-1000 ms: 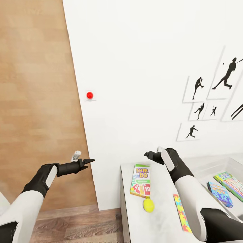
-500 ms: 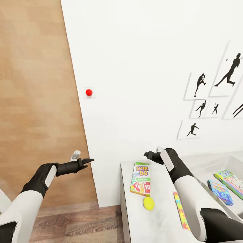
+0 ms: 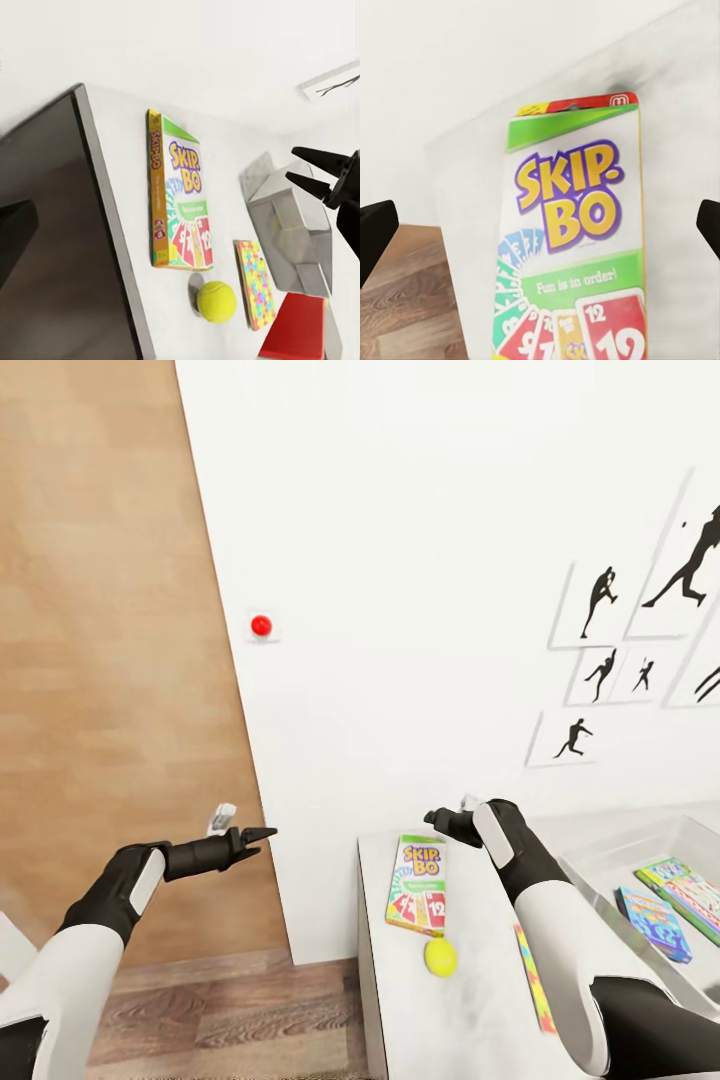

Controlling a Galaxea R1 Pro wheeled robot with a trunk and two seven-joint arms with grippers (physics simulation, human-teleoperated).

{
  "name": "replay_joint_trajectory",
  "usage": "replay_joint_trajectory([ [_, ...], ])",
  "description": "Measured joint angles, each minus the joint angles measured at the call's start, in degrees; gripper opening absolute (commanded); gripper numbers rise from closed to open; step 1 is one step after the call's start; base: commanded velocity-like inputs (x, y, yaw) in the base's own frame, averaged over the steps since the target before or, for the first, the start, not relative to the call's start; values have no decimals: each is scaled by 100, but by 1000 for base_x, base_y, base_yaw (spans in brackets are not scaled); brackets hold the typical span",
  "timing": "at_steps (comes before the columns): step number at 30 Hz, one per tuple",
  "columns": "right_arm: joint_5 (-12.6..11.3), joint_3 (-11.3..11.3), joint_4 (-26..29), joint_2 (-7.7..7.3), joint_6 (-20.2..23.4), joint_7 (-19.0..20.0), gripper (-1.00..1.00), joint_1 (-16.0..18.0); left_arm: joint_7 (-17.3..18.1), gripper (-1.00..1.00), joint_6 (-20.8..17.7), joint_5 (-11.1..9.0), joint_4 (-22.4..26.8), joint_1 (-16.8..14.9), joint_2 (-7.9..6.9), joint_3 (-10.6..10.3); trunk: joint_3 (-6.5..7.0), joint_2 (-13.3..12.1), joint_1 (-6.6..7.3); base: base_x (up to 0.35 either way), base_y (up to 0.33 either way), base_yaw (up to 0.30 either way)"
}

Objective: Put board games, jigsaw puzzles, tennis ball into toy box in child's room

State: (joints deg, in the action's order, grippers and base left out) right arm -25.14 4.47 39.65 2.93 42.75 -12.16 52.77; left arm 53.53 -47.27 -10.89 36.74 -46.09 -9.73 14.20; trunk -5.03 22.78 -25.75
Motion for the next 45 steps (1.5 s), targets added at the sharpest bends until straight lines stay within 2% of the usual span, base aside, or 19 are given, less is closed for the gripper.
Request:
replay_joint_trajectory([
  [27,-14,0,0,-52,5,9,100,0,-5,100,7,-3,2,0,-3,-18,-251,0,0,0,0,0],
  [45,-25,26,-1,17,19,9,100,1,1,100,8,-4,2,0,-3,-25,-419,1,0,0,0,0],
])
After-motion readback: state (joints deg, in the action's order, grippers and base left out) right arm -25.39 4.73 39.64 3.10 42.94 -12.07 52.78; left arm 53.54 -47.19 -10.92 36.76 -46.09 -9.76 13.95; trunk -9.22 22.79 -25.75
